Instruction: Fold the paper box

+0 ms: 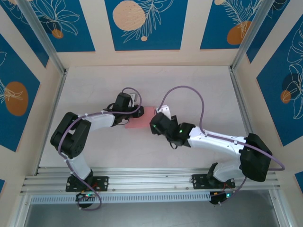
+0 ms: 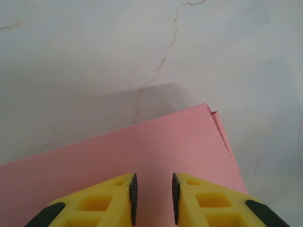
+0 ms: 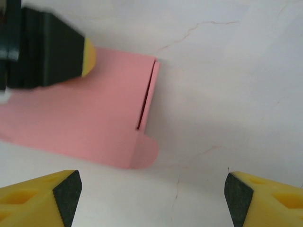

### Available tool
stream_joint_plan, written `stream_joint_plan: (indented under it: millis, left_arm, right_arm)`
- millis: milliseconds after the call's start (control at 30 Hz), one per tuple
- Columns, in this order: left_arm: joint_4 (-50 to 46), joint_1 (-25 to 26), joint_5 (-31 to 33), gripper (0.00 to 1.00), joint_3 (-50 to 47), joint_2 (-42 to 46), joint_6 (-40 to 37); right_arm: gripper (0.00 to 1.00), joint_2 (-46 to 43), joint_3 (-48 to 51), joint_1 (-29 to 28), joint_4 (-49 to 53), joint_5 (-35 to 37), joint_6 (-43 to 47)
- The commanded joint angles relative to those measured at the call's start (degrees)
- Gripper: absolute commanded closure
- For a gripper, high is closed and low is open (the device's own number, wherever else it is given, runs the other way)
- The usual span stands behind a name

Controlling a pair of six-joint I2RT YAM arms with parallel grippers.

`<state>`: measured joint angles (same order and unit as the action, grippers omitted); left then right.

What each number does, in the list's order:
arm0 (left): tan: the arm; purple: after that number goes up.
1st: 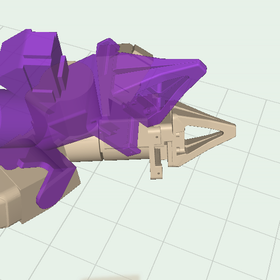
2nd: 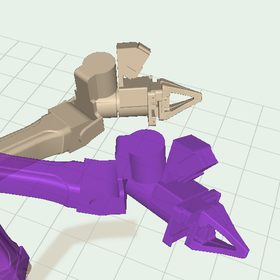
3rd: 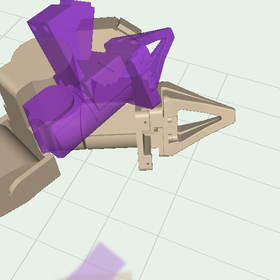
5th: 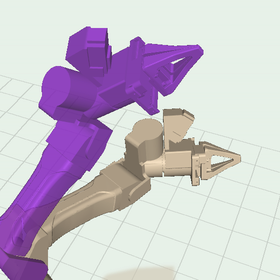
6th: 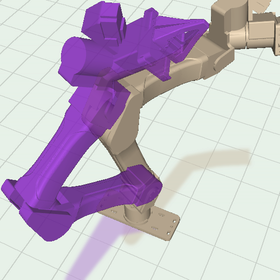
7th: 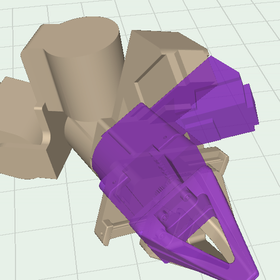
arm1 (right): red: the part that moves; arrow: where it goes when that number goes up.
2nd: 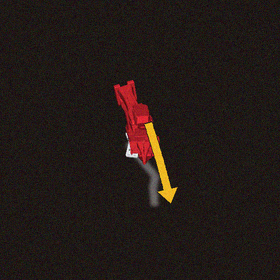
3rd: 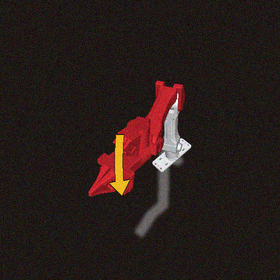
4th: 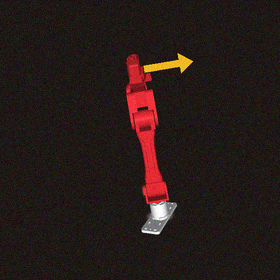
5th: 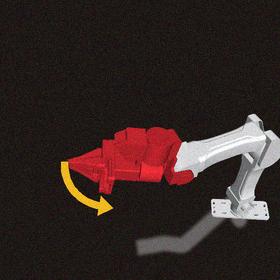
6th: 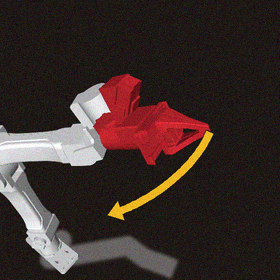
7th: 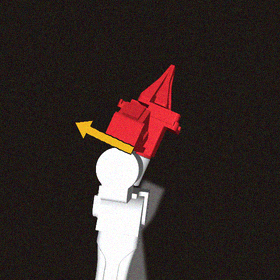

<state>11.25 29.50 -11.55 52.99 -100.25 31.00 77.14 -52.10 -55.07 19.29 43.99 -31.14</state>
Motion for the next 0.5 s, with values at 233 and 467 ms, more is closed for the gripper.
stream_joint_plan:
  millis: [233, 467]
  left_arm:
    - [-0.1, 0.29, -0.28, 0.64, 1.42, 3.55, -0.14]
    - [-6.16, 0.29, 4.93, 0.61, 0.91, 9.75, -2.42]
  right_arm:
    - [0.21, 10.35, -9.32, 14.55, 2.34, -24.89, -1.32]
    - [0.22, 19.17, -12.49, 18.42, 0.08, -36.34, -0.77]
